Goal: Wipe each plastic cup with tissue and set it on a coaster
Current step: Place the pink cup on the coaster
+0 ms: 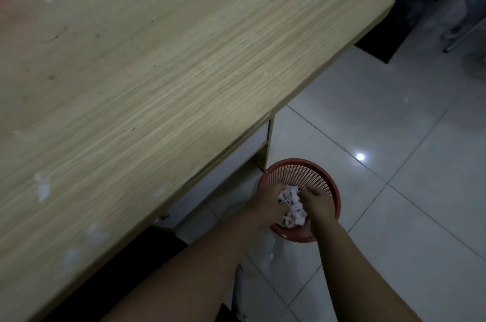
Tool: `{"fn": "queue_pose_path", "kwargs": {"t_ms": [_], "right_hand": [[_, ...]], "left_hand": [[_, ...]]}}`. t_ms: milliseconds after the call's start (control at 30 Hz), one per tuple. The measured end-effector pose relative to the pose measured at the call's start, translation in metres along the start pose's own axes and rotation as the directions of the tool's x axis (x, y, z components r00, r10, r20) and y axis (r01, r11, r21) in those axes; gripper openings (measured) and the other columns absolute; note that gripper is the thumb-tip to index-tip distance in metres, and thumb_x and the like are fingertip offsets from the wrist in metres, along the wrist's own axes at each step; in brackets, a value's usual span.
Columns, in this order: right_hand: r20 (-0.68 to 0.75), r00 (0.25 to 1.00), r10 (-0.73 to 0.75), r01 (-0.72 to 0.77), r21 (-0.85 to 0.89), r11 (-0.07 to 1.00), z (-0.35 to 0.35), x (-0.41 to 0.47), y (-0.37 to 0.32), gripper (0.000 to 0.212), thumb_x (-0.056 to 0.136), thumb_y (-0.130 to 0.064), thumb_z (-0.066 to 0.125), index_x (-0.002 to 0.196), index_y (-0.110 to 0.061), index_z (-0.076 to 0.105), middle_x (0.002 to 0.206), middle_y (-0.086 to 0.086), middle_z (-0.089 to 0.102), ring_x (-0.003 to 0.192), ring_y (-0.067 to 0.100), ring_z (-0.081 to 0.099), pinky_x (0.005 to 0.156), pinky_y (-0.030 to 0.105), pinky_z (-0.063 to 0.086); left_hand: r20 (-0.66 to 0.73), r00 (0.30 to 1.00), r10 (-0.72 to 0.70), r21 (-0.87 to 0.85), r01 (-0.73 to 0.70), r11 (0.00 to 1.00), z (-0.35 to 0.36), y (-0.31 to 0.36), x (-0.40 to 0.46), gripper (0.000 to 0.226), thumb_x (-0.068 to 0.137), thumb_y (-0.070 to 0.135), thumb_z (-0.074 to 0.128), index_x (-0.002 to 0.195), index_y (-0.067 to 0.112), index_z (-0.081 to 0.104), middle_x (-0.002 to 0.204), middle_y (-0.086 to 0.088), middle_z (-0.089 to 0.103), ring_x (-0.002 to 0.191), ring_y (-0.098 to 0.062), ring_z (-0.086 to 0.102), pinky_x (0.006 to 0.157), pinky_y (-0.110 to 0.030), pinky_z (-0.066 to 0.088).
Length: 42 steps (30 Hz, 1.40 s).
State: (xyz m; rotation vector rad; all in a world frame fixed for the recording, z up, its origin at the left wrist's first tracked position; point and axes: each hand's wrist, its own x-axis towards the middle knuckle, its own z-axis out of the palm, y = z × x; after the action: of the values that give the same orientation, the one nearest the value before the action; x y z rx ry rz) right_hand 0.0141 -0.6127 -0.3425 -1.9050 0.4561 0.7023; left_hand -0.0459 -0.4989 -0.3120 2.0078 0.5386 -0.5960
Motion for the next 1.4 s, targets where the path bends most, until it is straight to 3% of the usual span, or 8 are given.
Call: {"fn": "queue_pose_path", "kwargs": {"t_ms": [67,167,267,433,700,967,1200,1400], "right_hand": [[0.026,0.995,-0.1,0.102,-0.105,0.989,-0.007,-0.014,-0.009,0.037,0.085,-0.011,0.06,0.122,-0.007,0.059,0.123,0.016,0.062,0.108,0.028,0.06,0.095,0.045,0.049],[0.113,0.954,-0.278,0.299,-0.284,0.911,-0.023,-0.043,-0.029,0.036,0.085,-0.01,0.061,0.121,-0.007,0.06,0.122,0.01,0.063,0.109,0.021,0.058,0.091,0.027,0.043],[0.178,0.869,-0.461,0.492,-0.391,0.777,-0.043,-0.079,-0.052,0.032,0.083,-0.007,0.061,0.115,-0.011,0.065,0.112,0.004,0.067,0.098,0.012,0.058,0.078,0.013,0.033],[0.218,0.692,-0.688,0.698,-0.444,0.561,-0.074,-0.151,-0.091,0.033,0.082,-0.01,0.063,0.113,-0.018,0.065,0.109,-0.006,0.067,0.098,0.004,0.055,0.075,0.01,0.035],[0.283,0.379,-0.881,0.899,-0.34,0.277,-0.077,-0.252,-0.166,0.021,0.084,-0.02,0.064,0.101,-0.033,0.064,0.089,-0.02,0.065,0.086,-0.008,0.059,0.07,0.004,0.041],[0.431,0.191,-0.882,0.978,-0.161,0.132,0.041,-0.298,-0.25,0.019,0.079,-0.015,0.07,0.096,-0.024,0.069,0.08,-0.015,0.067,0.079,-0.005,0.061,0.067,-0.001,0.038],[0.54,0.202,-0.817,0.979,-0.096,0.179,0.161,-0.303,-0.303,0.028,0.078,-0.012,0.069,0.106,-0.017,0.067,0.096,0.0,0.069,0.087,0.013,0.063,0.071,0.012,0.041],[0.477,0.345,-0.809,0.938,-0.149,0.312,0.228,-0.286,-0.328,0.056,0.079,-0.018,0.069,0.131,-0.017,0.048,0.126,0.007,0.06,0.108,0.024,0.059,0.085,0.03,0.044]], "left_hand": [[-0.019,0.999,0.034,0.019,-0.034,0.999,-0.003,0.006,-0.01,0.044,0.089,0.025,0.053,0.132,0.024,0.049,0.131,-0.004,0.056,0.117,-0.022,0.054,0.096,-0.042,0.05],[-0.065,0.987,0.148,0.069,-0.143,0.987,-0.015,0.024,-0.035,0.051,0.09,0.016,0.055,0.139,0.017,0.043,0.139,-0.007,0.049,0.125,-0.023,0.048,0.1,-0.033,0.044],[-0.089,0.96,0.265,0.097,-0.257,0.962,-0.027,0.044,-0.065,0.051,0.091,0.011,0.055,0.14,0.014,0.042,0.139,-0.006,0.048,0.125,-0.019,0.046,0.096,-0.023,0.038],[-0.128,0.905,0.406,0.043,-0.404,0.914,-0.045,0.082,-0.129,0.055,0.089,0.016,0.057,0.141,0.02,0.04,0.14,-0.001,0.049,0.126,-0.013,0.048,0.105,-0.034,0.042],[-0.414,0.766,0.491,0.009,-0.536,0.844,-0.121,0.116,-0.242,0.04,0.087,0.021,0.065,0.125,0.023,0.052,0.119,0.007,0.06,0.1,-0.009,0.062,0.087,-0.025,0.051],[-0.755,0.555,0.349,0.062,-0.47,0.881,-0.242,0.055,-0.315,0.04,0.083,0.017,0.07,0.119,0.024,0.056,0.111,0.009,0.063,0.097,-0.009,0.062,0.085,-0.023,0.051],[-0.916,0.377,0.138,0.014,-0.314,0.949,-0.328,-0.022,-0.313,0.039,0.081,0.012,0.07,0.118,0.017,0.059,0.113,0.003,0.063,0.098,-0.013,0.059,0.074,-0.015,0.043],[-0.959,0.282,0.018,-0.042,-0.205,0.978,-0.372,-0.057,-0.287,0.034,0.08,0.01,0.065,0.112,0.022,0.06,0.111,0.005,0.06,0.098,-0.01,0.054,0.068,-0.02,0.038]]}}
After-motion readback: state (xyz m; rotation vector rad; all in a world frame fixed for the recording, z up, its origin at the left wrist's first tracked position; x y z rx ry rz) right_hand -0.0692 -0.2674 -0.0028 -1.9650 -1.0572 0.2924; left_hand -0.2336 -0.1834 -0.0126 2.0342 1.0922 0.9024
